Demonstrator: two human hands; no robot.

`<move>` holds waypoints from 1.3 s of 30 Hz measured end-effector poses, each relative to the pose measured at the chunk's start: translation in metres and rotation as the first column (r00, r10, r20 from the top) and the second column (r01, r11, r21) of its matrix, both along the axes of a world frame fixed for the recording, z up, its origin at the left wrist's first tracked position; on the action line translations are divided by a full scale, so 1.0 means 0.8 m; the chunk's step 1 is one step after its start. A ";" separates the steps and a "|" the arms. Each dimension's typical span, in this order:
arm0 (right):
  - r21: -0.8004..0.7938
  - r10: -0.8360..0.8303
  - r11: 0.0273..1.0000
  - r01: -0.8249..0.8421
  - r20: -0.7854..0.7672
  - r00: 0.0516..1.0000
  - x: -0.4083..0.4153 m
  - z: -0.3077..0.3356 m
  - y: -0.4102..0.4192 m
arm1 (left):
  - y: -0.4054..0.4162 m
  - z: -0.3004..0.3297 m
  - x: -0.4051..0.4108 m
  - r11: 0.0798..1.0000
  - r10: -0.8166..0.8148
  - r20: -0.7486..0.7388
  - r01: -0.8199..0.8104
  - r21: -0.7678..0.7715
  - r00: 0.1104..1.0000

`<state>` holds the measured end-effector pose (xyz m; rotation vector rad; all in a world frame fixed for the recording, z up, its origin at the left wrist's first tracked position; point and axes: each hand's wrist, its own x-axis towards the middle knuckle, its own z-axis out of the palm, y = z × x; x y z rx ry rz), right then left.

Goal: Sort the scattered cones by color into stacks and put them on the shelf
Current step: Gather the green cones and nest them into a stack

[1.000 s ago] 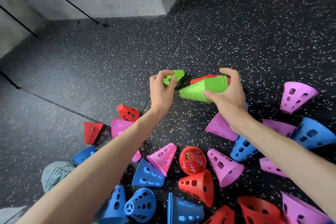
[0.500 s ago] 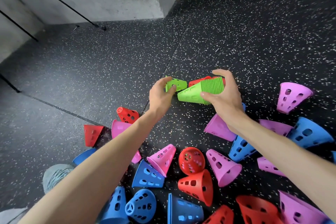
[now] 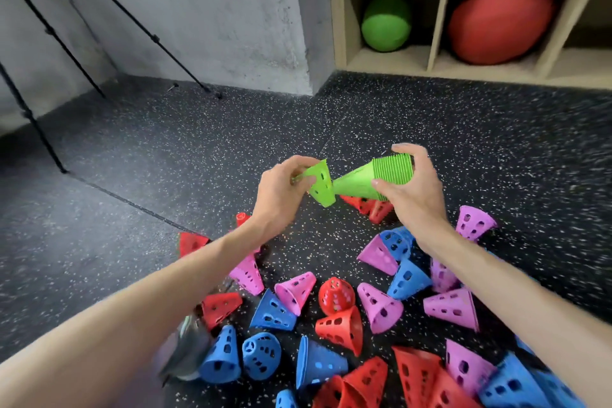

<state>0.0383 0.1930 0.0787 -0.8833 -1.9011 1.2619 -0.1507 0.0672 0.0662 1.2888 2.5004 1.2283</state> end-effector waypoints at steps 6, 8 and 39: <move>0.098 -0.024 0.995 0.029 -0.050 0.998 0.055 0.062 -0.046 | -0.069 0.054 0.046 0.964 -0.231 -0.151 0.205 -0.168 0.961; 0.098 -0.013 0.995 0.016 -0.034 0.999 0.066 0.073 -0.066 | -0.094 0.065 0.066 0.956 -0.270 -0.169 0.242 -0.166 0.948; -0.057 0.362 0.932 -0.358 0.134 0.922 0.105 0.034 -0.161 | -0.158 0.006 0.156 0.970 -0.239 0.400 0.203 0.131 0.885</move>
